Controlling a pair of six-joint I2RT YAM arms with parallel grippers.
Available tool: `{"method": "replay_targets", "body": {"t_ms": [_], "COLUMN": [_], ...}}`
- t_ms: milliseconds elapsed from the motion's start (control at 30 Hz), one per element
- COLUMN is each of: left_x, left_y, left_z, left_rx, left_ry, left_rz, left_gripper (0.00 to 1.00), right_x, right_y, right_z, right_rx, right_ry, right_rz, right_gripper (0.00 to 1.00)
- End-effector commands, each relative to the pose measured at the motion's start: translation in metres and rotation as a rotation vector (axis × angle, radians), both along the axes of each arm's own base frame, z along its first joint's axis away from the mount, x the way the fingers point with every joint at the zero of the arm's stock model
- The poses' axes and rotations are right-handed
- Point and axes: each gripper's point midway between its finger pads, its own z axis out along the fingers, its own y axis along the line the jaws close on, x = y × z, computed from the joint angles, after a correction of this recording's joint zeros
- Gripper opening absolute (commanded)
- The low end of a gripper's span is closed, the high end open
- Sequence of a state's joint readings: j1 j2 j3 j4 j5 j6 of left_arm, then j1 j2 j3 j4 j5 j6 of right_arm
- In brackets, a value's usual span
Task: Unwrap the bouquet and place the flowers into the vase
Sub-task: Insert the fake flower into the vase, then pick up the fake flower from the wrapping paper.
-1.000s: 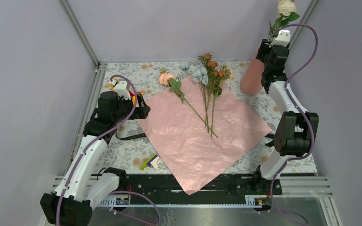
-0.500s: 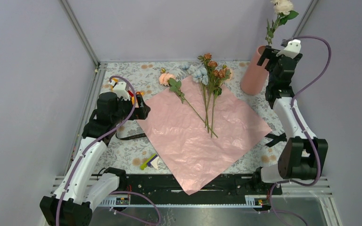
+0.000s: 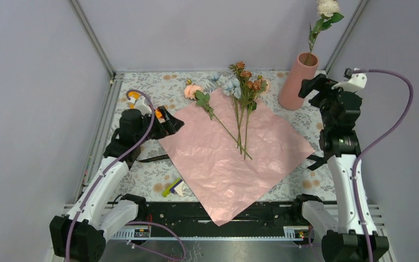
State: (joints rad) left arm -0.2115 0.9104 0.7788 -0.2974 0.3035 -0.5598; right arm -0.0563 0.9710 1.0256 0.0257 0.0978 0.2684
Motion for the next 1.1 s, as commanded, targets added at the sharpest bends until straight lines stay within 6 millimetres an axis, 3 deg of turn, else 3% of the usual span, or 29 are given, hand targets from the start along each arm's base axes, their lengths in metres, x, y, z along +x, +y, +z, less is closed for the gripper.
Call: {"method": "replay_targets", "body": {"t_ms": [0,100,233,433,567,767,1067], "left_x": [0.017,0.026,0.040,0.075,0.097,0.128,0.142], "left_y": [-0.040,-0.076,-0.117,-0.158,-0.173,-0.178,-0.182], "left_z": [0.009,-0.007,-0.022,-0.044,-0.061,-0.087,-0.121], "left_rx": [-0.190,-0.239,-0.325,-0.377,-0.387,-0.349,-0.285], "left_ry": [-0.033,0.021,0.065,0.105,0.123,0.136,0.192], "left_rz": [-0.004,-0.036,-0.028,0.030,0.082,0.181,0.223], "left_gripper": [0.90,0.89,0.86,0.79,0.72,0.64,0.58], "right_x": [-0.032,-0.046,-0.061,-0.078,-0.087,-0.096,-0.100], "right_y": [0.056,0.080,0.099,0.105,0.108,0.112,0.114], "right_z": [-0.062,-0.093,-0.118,-0.124,-0.121,-0.125,-0.123], "right_rx": [0.229,0.337,0.420,0.437,0.436,0.439,0.440], "right_ry": [0.205,0.276,0.368,0.387,0.381,0.396,0.395], "right_rz": [0.248,0.348,0.430,0.460,0.479,0.498,0.514], "right_gripper": [0.92,0.89,0.84,0.84,0.84,0.84,0.84]}}
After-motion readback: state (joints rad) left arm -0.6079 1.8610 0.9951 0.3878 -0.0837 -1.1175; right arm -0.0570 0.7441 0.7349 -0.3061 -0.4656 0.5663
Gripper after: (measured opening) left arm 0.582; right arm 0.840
